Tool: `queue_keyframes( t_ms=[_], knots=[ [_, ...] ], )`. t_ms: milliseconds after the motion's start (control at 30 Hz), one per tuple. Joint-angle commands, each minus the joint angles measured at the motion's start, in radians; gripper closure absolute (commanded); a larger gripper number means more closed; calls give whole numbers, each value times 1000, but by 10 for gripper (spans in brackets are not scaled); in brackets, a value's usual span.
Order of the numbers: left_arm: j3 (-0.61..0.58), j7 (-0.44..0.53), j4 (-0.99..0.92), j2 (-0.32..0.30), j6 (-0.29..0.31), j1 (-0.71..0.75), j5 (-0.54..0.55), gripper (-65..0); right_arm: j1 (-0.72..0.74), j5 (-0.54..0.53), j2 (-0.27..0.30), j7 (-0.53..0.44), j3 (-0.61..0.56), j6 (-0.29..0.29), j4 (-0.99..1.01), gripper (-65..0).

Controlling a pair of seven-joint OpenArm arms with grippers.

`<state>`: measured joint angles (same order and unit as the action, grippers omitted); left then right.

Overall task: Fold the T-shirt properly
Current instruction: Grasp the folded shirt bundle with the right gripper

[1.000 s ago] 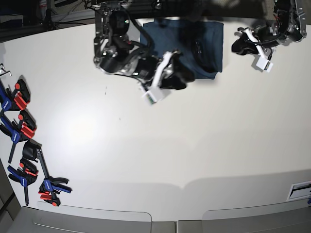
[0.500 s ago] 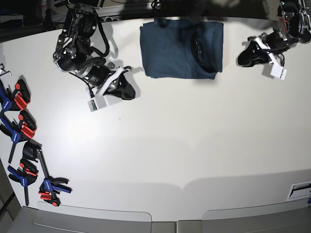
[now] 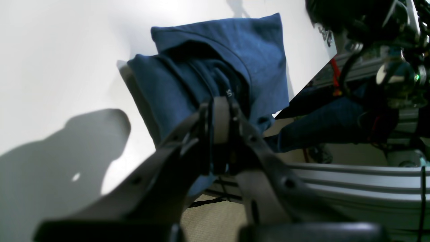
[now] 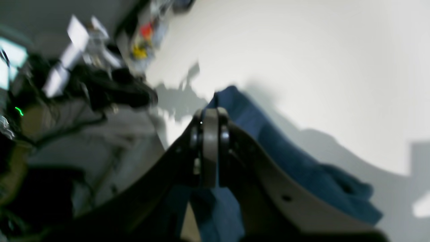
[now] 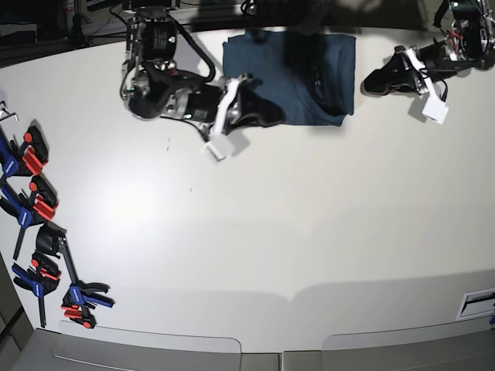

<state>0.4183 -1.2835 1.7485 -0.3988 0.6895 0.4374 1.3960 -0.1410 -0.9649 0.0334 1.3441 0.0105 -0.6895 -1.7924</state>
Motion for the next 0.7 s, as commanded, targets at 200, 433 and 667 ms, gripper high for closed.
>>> queue_keyframes(
  t_ms=[200, 433, 667],
  knots=[
    [4, 27, 16, -14, 9, -3, 25, 0, 13, 4, 3, 3, -193, -9, 6, 0],
    [4, 31, 16, -14, 9, -3, 22, 0, 14, 298, 3, -95, -393, -9, 6, 0],
    [4, 35, 16, -14, 9, -3, 19, 0, 13, 717, 2, -335, -535, -9, 6, 0]
  ],
)
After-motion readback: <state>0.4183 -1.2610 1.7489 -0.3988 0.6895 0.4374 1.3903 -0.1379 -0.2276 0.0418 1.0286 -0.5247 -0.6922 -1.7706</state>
